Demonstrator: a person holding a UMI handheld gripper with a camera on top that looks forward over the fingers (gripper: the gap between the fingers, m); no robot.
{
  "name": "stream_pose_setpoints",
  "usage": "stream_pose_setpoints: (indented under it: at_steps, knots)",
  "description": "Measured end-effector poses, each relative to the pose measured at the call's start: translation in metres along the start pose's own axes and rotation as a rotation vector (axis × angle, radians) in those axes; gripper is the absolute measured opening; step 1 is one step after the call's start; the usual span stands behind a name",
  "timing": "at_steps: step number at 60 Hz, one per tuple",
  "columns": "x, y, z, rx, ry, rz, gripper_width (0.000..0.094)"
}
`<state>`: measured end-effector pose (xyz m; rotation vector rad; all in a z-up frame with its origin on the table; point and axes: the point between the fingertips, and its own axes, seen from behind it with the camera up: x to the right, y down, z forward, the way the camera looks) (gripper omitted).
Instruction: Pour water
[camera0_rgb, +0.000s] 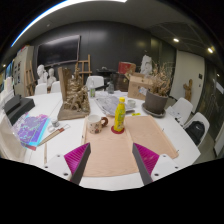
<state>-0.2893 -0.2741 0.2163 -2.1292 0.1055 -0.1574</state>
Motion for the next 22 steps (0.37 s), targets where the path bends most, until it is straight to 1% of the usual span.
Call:
stream_pose_setpoints:
  at_steps: [8,13,22]
  knots:
    - [-0.006,0.011,-0.019,0.000,-0.005,-0.043,0.0859]
    - [-0.007,0.023,-0.023,-0.018,0.005,-0.049,0.0859]
    - [-0.012,0.024,-0.029,-0.010,0.009,-0.067,0.0859]
